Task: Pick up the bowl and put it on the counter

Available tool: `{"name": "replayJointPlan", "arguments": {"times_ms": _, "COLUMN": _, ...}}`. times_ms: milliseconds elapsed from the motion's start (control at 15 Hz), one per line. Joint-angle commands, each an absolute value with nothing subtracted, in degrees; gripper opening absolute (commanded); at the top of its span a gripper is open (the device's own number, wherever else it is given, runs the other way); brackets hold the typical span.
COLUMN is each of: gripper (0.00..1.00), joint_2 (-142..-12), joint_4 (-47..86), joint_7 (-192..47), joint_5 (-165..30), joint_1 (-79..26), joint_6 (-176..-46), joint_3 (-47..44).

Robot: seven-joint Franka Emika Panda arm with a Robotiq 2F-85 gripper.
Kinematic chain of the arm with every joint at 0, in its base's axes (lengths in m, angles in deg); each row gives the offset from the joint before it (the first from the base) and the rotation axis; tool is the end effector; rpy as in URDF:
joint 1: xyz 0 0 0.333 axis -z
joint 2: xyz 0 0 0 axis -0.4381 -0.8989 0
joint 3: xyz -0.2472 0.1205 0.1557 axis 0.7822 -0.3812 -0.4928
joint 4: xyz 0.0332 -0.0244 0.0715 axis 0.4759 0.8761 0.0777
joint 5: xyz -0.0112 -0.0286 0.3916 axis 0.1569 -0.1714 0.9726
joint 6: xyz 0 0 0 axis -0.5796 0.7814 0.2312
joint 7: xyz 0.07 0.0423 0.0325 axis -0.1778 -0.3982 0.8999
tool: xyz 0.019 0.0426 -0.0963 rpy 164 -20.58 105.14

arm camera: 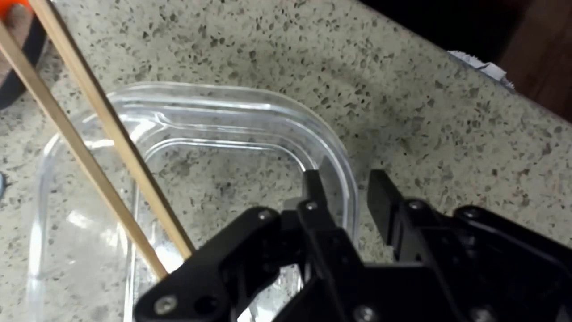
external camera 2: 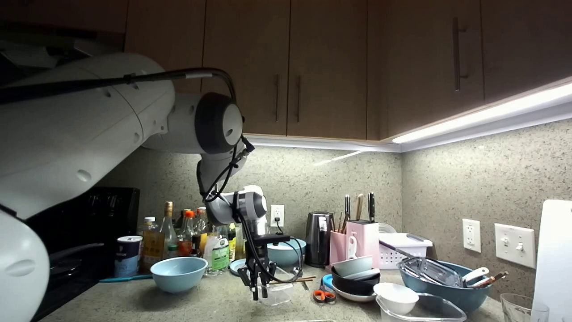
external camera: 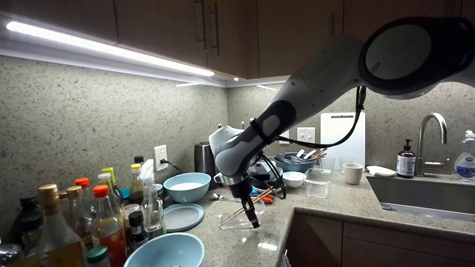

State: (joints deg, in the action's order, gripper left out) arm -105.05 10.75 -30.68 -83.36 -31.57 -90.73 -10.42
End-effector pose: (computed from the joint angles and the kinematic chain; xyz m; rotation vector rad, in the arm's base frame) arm 0.6872 0.1021 0.2043 2.6013 1.4186 -0.4155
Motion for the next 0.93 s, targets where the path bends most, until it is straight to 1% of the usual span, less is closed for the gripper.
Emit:
{"name": "replayJointPlan", "arguments": {"times_ms": 0, "gripper": 0.62, "joint_2": -107.7, "joint_4": 8.5, "joint_7": -28.5, "joint_5": -83.4, "joint_1": -30.9, "joint_6": -90.1, "joint_3": -10.8}}
{"name": "replayJointPlan", "arguments": {"times_ms": 200, "gripper": 0.83, "joint_2": -107.2, "joint_4": 8.9, "joint_7": -29.3, "joint_5": -84.8, "joint_1": -31.7, "joint_6": -91.0, "joint_3": -10.4}}
{"name": "replayJointPlan", "arguments": {"times_ms": 333, "gripper": 0.95, "joint_2": -106.0, "joint_4": 9.8, "joint_7": -29.8, "joint_5": -86.3, "joint_1": -32.5, "joint_6": -92.3, "joint_3": -10.1}}
{"name": "replayJointPlan", "arguments": {"times_ms": 400, "gripper": 0.98, "joint_2": -105.0, "joint_4": 10.8, "joint_7": -30.3, "joint_5": -87.3, "joint_1": -33.0, "joint_6": -93.0, "joint_3": -9.9}}
{"name": "replayJointPlan", "arguments": {"times_ms": 467, "gripper": 1.00, "joint_2": -104.5, "joint_4": 11.2, "joint_7": -30.3, "joint_5": -88.0, "joint_1": -33.3, "joint_6": -93.3, "joint_3": -10.0}}
{"name": "replayJointPlan", "arguments": {"times_ms": 867, "gripper": 1.00, "joint_2": -95.5, "joint_4": 17.7, "joint_7": -33.3, "joint_5": -92.3, "joint_1": -35.9, "joint_6": -94.2, "joint_3": -9.4}}
